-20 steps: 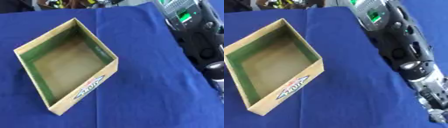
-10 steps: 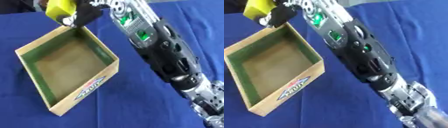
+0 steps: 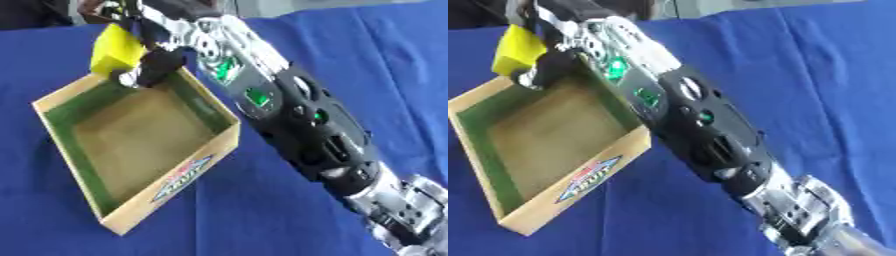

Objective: Pick up objects on the table and place them in the box.

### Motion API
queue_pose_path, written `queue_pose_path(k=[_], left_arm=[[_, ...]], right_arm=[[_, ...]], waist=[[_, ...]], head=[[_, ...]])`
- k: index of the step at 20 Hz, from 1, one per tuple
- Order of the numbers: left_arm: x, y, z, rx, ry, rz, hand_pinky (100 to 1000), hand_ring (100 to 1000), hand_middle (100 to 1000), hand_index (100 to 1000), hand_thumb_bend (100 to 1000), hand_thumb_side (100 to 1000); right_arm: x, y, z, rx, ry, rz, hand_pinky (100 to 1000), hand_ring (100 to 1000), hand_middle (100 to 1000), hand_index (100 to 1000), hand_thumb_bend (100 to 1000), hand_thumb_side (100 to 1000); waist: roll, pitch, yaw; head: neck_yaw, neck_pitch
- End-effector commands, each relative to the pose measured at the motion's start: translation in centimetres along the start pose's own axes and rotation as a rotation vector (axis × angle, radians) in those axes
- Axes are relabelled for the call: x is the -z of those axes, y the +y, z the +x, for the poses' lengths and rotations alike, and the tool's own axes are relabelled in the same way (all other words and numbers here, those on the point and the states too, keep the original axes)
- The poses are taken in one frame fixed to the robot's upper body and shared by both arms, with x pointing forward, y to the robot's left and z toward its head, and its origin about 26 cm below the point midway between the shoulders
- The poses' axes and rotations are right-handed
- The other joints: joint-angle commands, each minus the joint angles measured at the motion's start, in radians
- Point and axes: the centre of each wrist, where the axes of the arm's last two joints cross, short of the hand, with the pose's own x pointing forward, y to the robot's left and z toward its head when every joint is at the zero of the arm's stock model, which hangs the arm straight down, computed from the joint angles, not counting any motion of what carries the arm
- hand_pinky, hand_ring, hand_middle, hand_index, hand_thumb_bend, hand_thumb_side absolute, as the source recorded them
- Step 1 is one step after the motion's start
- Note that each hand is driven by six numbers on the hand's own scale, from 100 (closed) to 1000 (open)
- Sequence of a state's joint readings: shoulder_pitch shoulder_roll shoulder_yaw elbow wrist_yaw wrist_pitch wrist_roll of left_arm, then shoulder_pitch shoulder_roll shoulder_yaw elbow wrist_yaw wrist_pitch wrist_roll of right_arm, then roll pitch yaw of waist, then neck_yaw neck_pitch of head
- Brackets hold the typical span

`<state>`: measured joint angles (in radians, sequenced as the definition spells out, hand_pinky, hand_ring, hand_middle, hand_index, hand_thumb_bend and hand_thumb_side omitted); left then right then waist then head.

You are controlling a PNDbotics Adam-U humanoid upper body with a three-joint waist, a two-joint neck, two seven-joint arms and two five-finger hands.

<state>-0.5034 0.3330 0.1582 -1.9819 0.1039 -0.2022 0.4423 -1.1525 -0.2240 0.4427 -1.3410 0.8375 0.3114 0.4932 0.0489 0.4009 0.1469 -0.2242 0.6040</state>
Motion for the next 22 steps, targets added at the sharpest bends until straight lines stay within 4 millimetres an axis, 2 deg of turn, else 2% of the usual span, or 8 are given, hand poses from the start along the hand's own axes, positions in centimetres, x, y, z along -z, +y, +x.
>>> queue_pose_path(k=[1, 9, 13, 14, 17, 18, 19, 22], left_arm=[[0.7, 0.1, 0.8, 0.003, -0.044, -0.001, 736, 802, 785, 913, 100, 997], [0.8, 0.0, 0.8, -0.002, -0.044, -0.006, 736, 801, 774, 913, 100, 997], [0.7, 0.0, 0.8, -0.004, -0.042, -0.008, 736, 801, 774, 913, 100, 997], [0.7, -0.1, 0.8, -0.005, -0.042, -0.009, 736, 801, 774, 913, 100, 997], [0.7, -0.1, 0.8, -0.008, -0.041, -0.013, 736, 800, 774, 913, 100, 997], [0.7, -0.2, 0.8, -0.009, -0.04, -0.014, 736, 800, 774, 913, 100, 997], [0.7, -0.2, 0.8, -0.009, -0.039, -0.015, 736, 800, 774, 914, 100, 996], [0.7, -0.2, 0.7, -0.01, -0.037, -0.017, 736, 800, 773, 914, 100, 996]], right_arm=[[0.6, 0.2, 0.0, -0.057, 0.01, 0.039, 645, 617, 397, 412, 314, 312], [1.0, 1.1, -0.1, -0.116, -0.018, 0.218, 650, 641, 427, 449, 215, 281], [0.7, 0.6, 0.2, -0.108, -0.071, 0.241, 671, 715, 502, 543, 314, 405], [0.6, 0.4, 0.4, -0.107, -0.088, 0.243, 696, 761, 592, 672, 429, 475], [0.4, 0.0, 0.6, -0.114, -0.118, 0.254, 760, 830, 747, 795, 576, 544], [0.3, -0.1, 0.6, -0.117, -0.122, 0.259, 760, 830, 747, 795, 576, 544], [0.2, -0.2, 0.6, -0.12, -0.123, 0.263, 809, 908, 859, 895, 683, 622], [0.0, -0.7, 0.4, -0.123, -0.123, 0.256, 813, 918, 875, 906, 699, 654]], waist=[[0.001, -0.023, 0.003], [-0.004, -0.024, 0.001], [-0.004, -0.022, 0.0], [-0.004, -0.022, -0.001], [-0.005, -0.021, -0.003], [-0.005, -0.021, -0.003], [-0.005, -0.022, -0.004], [-0.003, -0.024, -0.007]], head=[[-0.004, -0.011], [-0.007, -0.01], [-0.008, -0.007], [-0.008, -0.006], [-0.011, -0.006], [-0.011, -0.005], [-0.011, -0.005], [-0.01, -0.002]])
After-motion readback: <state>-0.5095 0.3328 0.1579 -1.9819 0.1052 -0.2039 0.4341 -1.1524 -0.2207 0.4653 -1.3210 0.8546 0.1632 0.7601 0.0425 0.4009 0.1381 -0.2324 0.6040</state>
